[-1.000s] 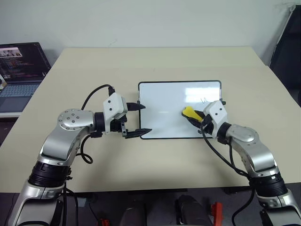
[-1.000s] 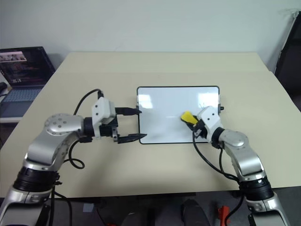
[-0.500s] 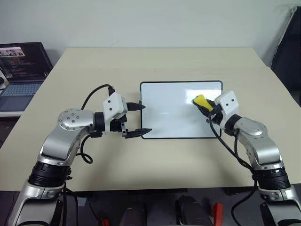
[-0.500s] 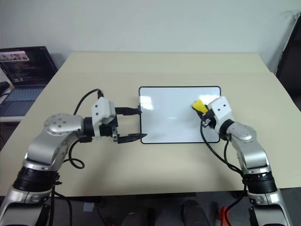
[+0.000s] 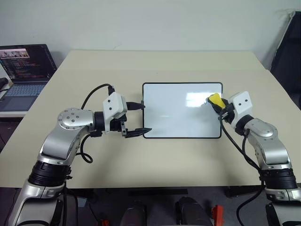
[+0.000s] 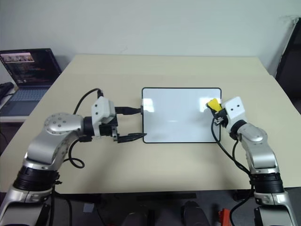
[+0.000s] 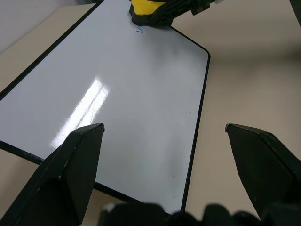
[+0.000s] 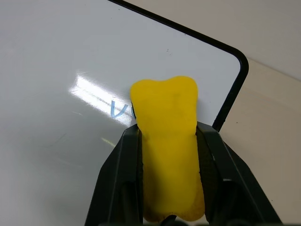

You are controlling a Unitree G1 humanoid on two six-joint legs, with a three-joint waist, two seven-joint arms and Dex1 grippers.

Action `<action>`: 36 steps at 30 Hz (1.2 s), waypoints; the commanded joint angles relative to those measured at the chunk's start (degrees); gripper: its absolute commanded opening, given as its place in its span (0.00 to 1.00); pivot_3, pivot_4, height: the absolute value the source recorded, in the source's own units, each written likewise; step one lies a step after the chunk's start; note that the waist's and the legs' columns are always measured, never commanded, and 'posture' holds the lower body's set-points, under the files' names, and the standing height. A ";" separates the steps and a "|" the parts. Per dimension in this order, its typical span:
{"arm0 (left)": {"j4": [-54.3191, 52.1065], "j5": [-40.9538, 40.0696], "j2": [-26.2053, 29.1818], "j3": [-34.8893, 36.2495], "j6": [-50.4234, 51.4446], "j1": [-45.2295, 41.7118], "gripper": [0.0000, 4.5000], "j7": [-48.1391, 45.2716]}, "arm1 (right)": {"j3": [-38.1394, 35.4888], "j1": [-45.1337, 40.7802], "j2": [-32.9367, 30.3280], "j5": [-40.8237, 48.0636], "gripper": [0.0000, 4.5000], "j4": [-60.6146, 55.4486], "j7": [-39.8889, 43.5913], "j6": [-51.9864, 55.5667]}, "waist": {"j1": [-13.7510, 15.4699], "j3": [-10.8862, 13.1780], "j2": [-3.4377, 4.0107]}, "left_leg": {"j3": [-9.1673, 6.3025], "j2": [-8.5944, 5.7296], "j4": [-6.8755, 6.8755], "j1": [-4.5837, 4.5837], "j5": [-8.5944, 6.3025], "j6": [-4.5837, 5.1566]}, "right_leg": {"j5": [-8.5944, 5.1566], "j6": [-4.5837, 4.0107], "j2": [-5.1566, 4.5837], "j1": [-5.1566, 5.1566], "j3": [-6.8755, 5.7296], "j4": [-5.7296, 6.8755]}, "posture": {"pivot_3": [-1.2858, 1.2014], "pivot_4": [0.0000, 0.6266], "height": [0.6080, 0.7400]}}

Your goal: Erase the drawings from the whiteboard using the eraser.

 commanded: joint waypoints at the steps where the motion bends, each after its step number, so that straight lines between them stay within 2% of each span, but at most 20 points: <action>1: -0.53 0.13 0.32 1.31 -0.81 -1.10 1.00 0.05 | -0.34 2.28 -1.06 -1.54 0.25 1.83 -0.44 2.32 | 0.03 0.00 0.00 | 0.00 0.00 0.00 0.00 0.00 0.00 | 0.00 0.00 0.00 0.00 0.00 0.00 | 0.52 0.24 1.00; 10: -0.22 0.22 0.00 1.06 -1.02 -1.35 1.00 0.06 | 5.62 2.67 2.37 -0.60 0.25 -7.53 1.31 7.10 | -0.57 0.00 0.00 | -0.01 0.11 -0.19 -0.03 -0.01 0.00 | 0.00 -0.02 0.00 -0.17 0.08 -0.02 | 0.52 0.24 1.00; 18: -0.32 0.28 -0.36 0.83 -0.95 -1.43 1.00 0.30 | 7.50 1.33 3.71 -0.81 0.25 -8.93 1.44 8.52 | -0.87 0.00 0.00 | 0.01 0.15 -0.21 -0.05 -0.01 -0.01 | 0.03 -0.07 0.11 -0.23 0.10 -0.03 | 0.52 0.24 1.00; 29: -0.65 0.35 -0.20 1.14 -0.91 -0.97 1.00 0.30 | 0.53 -1.43 0.23 -2.85 0.25 -1.35 -2.71 5.66 | -0.65 0.01 0.00 | 0.05 0.13 -0.15 -0.04 0.02 -0.03 | 0.04 -0.06 0.13 -0.20 0.11 -0.05 | 0.52 0.24 1.00; 36: -0.37 0.50 -0.87 0.72 -1.11 -1.26 1.00 0.00 | -0.66 0.37 -0.50 -0.14 0.25 -8.06 -0.34 7.26 | -0.09 0.01 0.00 | 0.04 0.12 -0.21 -0.11 0.03 -0.04 | 0.04 -0.06 0.12 -0.23 0.06 -0.07 | 0.52 0.24 1.00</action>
